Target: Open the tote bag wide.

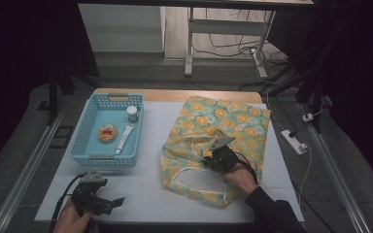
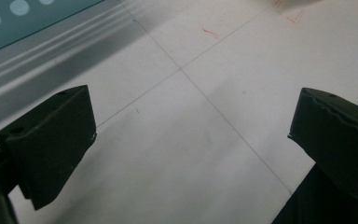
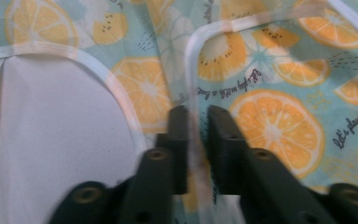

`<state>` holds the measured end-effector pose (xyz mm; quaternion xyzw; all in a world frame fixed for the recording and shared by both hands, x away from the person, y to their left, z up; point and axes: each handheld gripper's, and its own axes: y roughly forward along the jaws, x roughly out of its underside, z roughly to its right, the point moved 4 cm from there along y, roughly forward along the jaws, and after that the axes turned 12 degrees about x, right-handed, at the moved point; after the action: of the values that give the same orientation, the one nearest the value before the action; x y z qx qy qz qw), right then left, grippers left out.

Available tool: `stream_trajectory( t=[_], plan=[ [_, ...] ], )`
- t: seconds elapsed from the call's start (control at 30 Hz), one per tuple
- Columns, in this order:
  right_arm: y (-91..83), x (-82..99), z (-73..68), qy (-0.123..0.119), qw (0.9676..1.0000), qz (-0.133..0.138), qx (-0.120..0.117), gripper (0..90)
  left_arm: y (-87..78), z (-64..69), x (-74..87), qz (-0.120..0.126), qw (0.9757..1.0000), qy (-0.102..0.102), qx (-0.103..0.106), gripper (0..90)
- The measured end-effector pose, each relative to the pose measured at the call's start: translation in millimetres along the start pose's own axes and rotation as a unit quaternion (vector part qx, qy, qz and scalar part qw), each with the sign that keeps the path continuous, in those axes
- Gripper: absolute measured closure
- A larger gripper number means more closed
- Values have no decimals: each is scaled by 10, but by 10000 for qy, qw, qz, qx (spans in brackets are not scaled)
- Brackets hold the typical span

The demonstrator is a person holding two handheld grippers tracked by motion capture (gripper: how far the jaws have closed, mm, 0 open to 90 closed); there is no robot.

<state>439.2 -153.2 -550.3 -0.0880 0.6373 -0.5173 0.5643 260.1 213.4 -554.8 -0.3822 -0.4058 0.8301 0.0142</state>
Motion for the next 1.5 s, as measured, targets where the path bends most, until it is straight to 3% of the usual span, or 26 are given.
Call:
stream_trajectory(
  t=[0.2, 0.6, 0.77, 1.0, 1.5],
  plan=[
    [-10, -24, 28, -21, 9999, -76, -119, 900, -10, -16, 1, 75, 9999, -70, 86, 8],
    [-179, -158, 111, 206, 9991, 308, -194, 900, -10, -21, -1, 82, 9999, -86, 124, 10],
    [-253, -224, 131, 158, 9991, 372, -99, 900, -10, -24, -2, 81, 9998, -119, 147, 11],
    [-391, -392, 136, 172, 9972, 710, -125, 900, -17, -29, -2, 127, 9996, -135, 204, 12],
    [-569, -691, 208, 178, 9954, 940, -27, 900, -48, -40, 3, 281, 9992, -187, 205, 11]
  ],
)
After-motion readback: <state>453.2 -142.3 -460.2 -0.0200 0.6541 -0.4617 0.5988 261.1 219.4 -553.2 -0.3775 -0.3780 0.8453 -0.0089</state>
